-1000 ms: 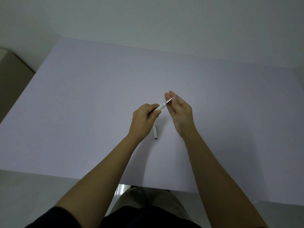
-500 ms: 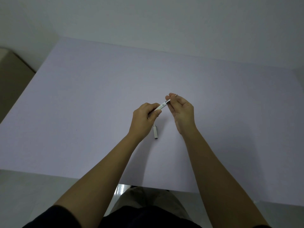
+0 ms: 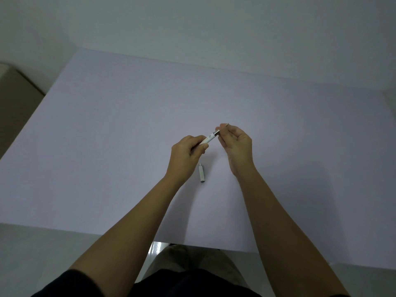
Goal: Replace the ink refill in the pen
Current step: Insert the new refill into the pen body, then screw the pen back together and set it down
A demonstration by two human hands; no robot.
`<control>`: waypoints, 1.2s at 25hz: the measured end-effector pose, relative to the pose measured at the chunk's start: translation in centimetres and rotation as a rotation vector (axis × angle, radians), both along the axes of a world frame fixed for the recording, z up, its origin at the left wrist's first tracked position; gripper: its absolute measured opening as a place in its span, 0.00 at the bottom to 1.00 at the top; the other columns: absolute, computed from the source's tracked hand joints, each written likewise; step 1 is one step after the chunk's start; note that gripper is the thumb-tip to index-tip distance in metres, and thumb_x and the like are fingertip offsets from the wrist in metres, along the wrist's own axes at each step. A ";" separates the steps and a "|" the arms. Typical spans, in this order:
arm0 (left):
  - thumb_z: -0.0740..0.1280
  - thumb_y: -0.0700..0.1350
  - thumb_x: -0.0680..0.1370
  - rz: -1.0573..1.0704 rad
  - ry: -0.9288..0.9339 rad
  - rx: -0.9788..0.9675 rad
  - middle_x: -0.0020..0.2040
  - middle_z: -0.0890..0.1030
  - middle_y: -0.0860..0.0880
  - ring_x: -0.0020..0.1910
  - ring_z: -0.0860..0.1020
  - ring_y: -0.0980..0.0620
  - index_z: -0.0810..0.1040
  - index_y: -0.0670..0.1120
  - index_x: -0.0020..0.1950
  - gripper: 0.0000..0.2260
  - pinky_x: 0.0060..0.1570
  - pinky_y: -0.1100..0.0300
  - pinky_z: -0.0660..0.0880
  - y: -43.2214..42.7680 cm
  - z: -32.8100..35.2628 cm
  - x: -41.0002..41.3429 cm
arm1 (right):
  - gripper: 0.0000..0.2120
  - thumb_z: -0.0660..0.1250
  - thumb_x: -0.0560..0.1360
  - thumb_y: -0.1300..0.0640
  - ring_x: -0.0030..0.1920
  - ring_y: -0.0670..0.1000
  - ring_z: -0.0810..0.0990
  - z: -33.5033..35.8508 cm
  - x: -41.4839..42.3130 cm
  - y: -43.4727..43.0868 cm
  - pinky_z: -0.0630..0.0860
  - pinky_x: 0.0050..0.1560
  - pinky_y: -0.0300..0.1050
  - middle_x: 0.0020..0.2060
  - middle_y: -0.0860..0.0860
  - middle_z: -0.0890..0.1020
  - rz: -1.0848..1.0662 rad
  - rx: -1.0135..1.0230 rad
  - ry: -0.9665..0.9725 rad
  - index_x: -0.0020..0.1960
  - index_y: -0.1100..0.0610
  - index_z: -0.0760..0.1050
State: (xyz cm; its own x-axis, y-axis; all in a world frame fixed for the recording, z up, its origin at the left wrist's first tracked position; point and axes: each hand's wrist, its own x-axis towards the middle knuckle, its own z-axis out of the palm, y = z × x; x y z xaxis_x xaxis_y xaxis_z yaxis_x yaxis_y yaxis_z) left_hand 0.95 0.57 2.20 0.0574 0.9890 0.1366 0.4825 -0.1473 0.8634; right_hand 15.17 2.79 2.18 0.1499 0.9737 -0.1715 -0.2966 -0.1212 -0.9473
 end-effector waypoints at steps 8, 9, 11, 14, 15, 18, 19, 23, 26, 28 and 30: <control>0.62 0.43 0.79 -0.030 0.172 0.063 0.34 0.77 0.43 0.35 0.73 0.48 0.80 0.41 0.50 0.09 0.34 0.60 0.66 0.1 -0.3 0.1 | 0.06 0.64 0.77 0.59 0.47 0.45 0.83 0.1 -0.7 0.1 0.79 0.51 0.37 0.41 0.51 0.83 -0.007 -0.041 -0.006 0.48 0.59 0.79; 0.62 0.43 0.79 -0.007 0.203 0.091 0.33 0.75 0.43 0.33 0.71 0.48 0.80 0.40 0.49 0.09 0.34 0.61 0.63 0.1 -0.5 0.2 | 0.05 0.65 0.76 0.59 0.47 0.46 0.83 0.1 -1.0 0.1 0.79 0.49 0.36 0.41 0.50 0.83 -0.027 -0.066 -0.031 0.47 0.58 0.80; 0.63 0.42 0.79 0.034 0.219 0.100 0.33 0.73 0.45 0.33 0.69 0.50 0.80 0.39 0.51 0.08 0.33 0.65 0.58 -0.1 -0.7 0.1 | 0.05 0.66 0.76 0.58 0.48 0.46 0.82 -0.1 -1.3 0.2 0.79 0.47 0.34 0.41 0.49 0.84 -0.017 -0.095 -0.073 0.46 0.55 0.80; 0.62 0.42 0.79 0.062 0.150 0.054 0.35 0.76 0.43 0.35 0.71 0.50 0.80 0.42 0.54 0.09 0.34 0.68 0.63 -0.2 -0.9 -0.4 | 0.08 0.63 0.77 0.51 0.51 0.45 0.82 -0.6 -1.5 0.6 0.77 0.48 0.33 0.44 0.44 0.84 0.084 -0.104 -0.043 0.50 0.52 0.80; 0.62 0.43 0.79 0.071 0.128 0.047 0.36 0.77 0.43 0.36 0.72 0.50 0.80 0.43 0.54 0.09 0.36 0.71 0.64 -0.1 -0.9 -0.7 | 0.12 0.61 0.78 0.47 0.51 0.44 0.82 -1.1 -1.6 0.6 0.77 0.48 0.33 0.45 0.42 0.83 0.097 -0.133 -0.048 0.52 0.52 0.79; 0.62 0.43 0.79 0.100 0.114 0.021 0.37 0.78 0.42 0.36 0.73 0.49 0.80 0.44 0.51 0.08 0.36 0.72 0.65 0.4 -0.8 -1.6 | 0.16 0.58 0.78 0.46 0.49 0.47 0.81 -3.5 -2.1 0.1 0.73 0.49 0.38 0.48 0.47 0.81 0.076 -0.264 -0.388 0.57 0.54 0.77; 0.62 0.44 0.79 0.106 0.115 0.016 0.37 0.78 0.42 0.36 0.72 0.49 0.80 0.44 0.50 0.08 0.35 0.71 0.64 0.5 -0.8 -1.9 | 0.14 0.60 0.77 0.49 0.48 0.49 0.80 -4.6 -2.2 -0.3 0.72 0.48 0.39 0.48 0.50 0.82 0.099 -0.294 -0.576 0.56 0.55 0.77; 0.62 0.44 0.79 0.143 0.120 0.013 0.36 0.77 0.41 0.36 0.72 0.47 0.80 0.44 0.49 0.08 0.34 0.66 0.64 0.7 -0.6 -3.0 | 0.16 0.68 0.74 0.53 0.52 0.56 0.78 -8.1 -3.3 -2.2 0.70 0.49 0.43 0.52 0.58 0.79 0.321 -0.323 -1.011 0.57 0.62 0.75; 0.62 0.45 0.79 0.154 0.109 0.022 0.37 0.78 0.41 0.35 0.72 0.49 0.80 0.44 0.50 0.08 0.33 0.65 0.65 0.8 -0.3 -3.4 | 0.16 0.69 0.73 0.56 0.52 0.57 0.77 -9.2 -3.8 -3.0 0.66 0.46 0.41 0.52 0.59 0.78 0.364 -0.282 -1.141 0.57 0.62 0.75; 0.62 0.45 0.79 0.159 0.113 0.028 0.37 0.78 0.41 0.36 0.72 0.48 0.80 0.44 0.50 0.08 0.35 0.61 0.67 0.8 -0.3 -3.7 | 0.13 0.67 0.74 0.59 0.52 0.57 0.78 -9.2 -3.7 -2.9 0.68 0.47 0.41 0.52 0.59 0.80 0.329 -0.280 -1.159 0.57 0.61 0.76; 0.62 0.44 0.79 0.160 0.114 0.011 0.37 0.78 0.40 0.36 0.73 0.47 0.80 0.43 0.49 0.08 0.36 0.57 0.68 0.7 -0.5 -3.9 | 0.13 0.67 0.73 0.59 0.49 0.55 0.81 -8.6 -3.6 -2.5 0.73 0.49 0.41 0.48 0.56 0.83 0.232 -0.319 -1.033 0.56 0.61 0.77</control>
State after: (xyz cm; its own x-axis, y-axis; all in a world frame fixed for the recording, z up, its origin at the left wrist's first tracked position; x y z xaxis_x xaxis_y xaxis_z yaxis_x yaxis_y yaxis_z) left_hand -2.91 1.32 1.66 -0.0847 0.9852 0.1493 0.5953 -0.0701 0.8004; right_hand 11.61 0.34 -6.47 0.1847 0.9302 -0.3171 0.6809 -0.3538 -0.6413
